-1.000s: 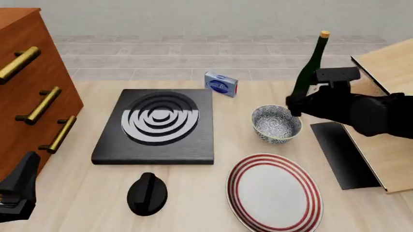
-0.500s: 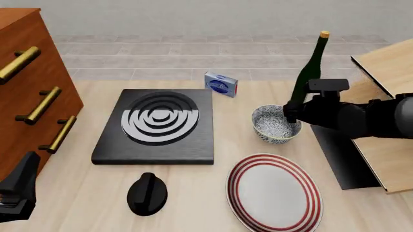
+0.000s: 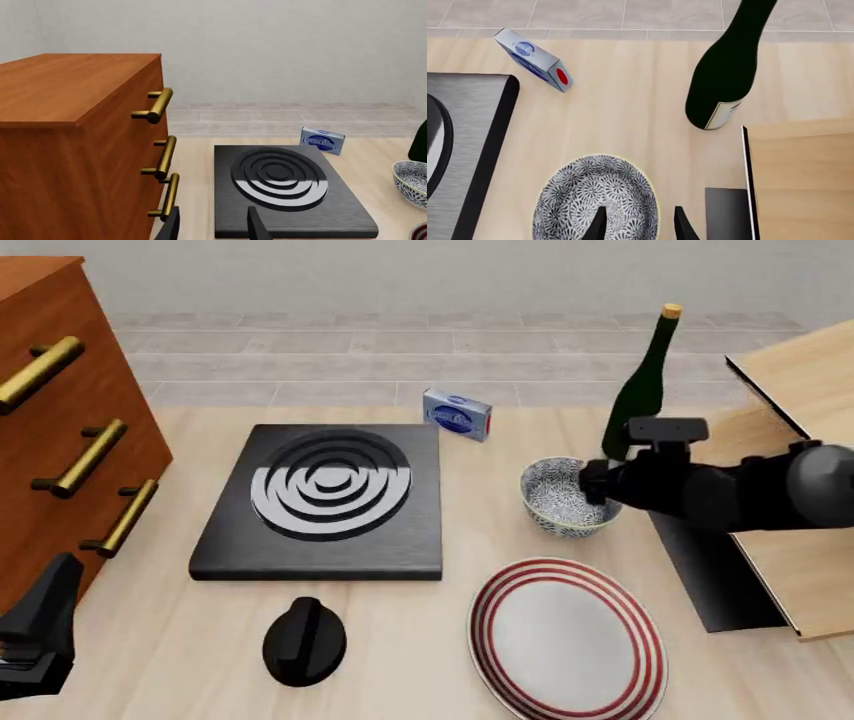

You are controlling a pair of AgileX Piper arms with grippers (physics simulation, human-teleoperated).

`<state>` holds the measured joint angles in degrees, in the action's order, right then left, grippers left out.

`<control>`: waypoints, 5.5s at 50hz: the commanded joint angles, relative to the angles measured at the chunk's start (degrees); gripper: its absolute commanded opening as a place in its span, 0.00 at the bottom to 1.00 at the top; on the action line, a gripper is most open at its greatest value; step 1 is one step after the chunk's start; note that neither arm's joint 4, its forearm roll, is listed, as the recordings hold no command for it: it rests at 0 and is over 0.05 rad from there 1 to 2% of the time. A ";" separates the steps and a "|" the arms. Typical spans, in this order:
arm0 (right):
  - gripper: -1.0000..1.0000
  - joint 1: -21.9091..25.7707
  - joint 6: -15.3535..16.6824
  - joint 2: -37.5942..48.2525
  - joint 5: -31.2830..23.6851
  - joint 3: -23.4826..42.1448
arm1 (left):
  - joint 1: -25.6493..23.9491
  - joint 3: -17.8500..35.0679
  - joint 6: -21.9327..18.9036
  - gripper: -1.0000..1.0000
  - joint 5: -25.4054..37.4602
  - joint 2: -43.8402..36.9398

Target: Put the bowl on the stove.

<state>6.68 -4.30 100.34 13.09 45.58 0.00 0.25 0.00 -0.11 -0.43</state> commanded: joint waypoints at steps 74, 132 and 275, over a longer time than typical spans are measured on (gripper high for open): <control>0.00 0.44 -2.17 0.84 1.38 0.04 | 0.00 0.00 0.00 1.00 0.00 0.00; 0.00 10.76 -5.32 -14.67 -12.56 9.71 | 0.00 0.00 0.00 1.00 0.00 0.00; 0.00 29.67 -25.14 36.59 -26.68 66.38 | 0.00 0.00 0.00 1.00 0.00 0.00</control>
<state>36.29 -29.03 136.19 -14.21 111.78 0.00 0.25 0.00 -0.11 -0.43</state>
